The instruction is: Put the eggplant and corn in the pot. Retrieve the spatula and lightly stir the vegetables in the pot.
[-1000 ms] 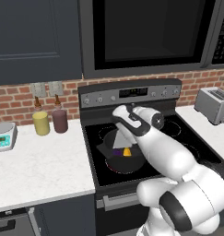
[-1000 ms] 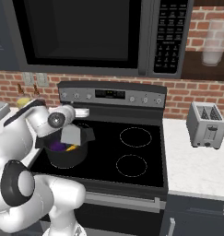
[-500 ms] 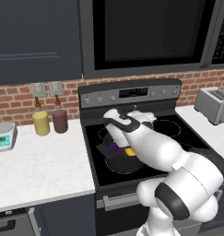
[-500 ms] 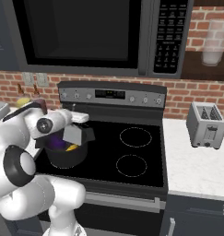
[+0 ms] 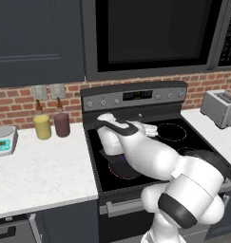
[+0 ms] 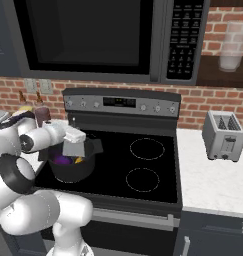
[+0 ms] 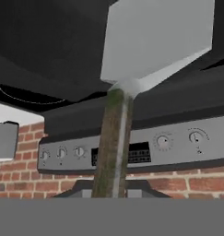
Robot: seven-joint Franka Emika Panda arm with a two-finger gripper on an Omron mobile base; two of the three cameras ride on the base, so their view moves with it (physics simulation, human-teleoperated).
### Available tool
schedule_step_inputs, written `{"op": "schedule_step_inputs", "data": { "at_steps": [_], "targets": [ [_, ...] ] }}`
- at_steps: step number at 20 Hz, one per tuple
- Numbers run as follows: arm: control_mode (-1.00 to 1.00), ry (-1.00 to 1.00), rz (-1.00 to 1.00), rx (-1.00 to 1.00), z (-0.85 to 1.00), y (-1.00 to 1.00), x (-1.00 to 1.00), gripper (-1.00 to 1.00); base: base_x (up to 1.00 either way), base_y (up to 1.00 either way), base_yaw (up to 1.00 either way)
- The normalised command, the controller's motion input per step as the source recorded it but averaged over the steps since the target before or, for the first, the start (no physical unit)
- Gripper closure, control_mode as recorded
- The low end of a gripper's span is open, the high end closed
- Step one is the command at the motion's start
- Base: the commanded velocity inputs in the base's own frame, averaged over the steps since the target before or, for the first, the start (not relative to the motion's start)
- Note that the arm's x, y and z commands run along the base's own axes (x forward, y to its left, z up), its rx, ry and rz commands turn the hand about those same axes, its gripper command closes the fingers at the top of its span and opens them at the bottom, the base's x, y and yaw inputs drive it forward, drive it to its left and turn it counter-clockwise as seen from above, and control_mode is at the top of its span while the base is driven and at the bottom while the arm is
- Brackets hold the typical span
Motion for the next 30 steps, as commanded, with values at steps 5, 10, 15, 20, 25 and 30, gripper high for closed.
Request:
{"op": "schedule_step_inputs", "data": {
  "at_steps": [5,10,15,20,25,30],
  "targets": [
    [-1.0,0.0,-0.27,0.04,0.91,0.11,-0.24,1.0,0.0,0.0,0.0],
    [-1.0,0.08,-0.27,0.01,0.93,0.0,-0.01,1.0,0.0,0.0,0.0],
    [-1.0,0.19,-0.26,0.0,0.26,0.12,0.0,1.0,0.0,0.0,0.0],
    [-1.0,0.09,-0.17,0.0,-0.13,0.43,-0.05,1.0,0.0,0.0,0.0],
    [-1.0,0.02,-0.1,0.0,-0.22,0.54,-0.02,1.0,0.0,0.0,0.0],
    [-1.0,0.03,-0.08,0.0,-0.28,0.56,0.0,1.0,0.0,0.0,0.0]
  ]
}}
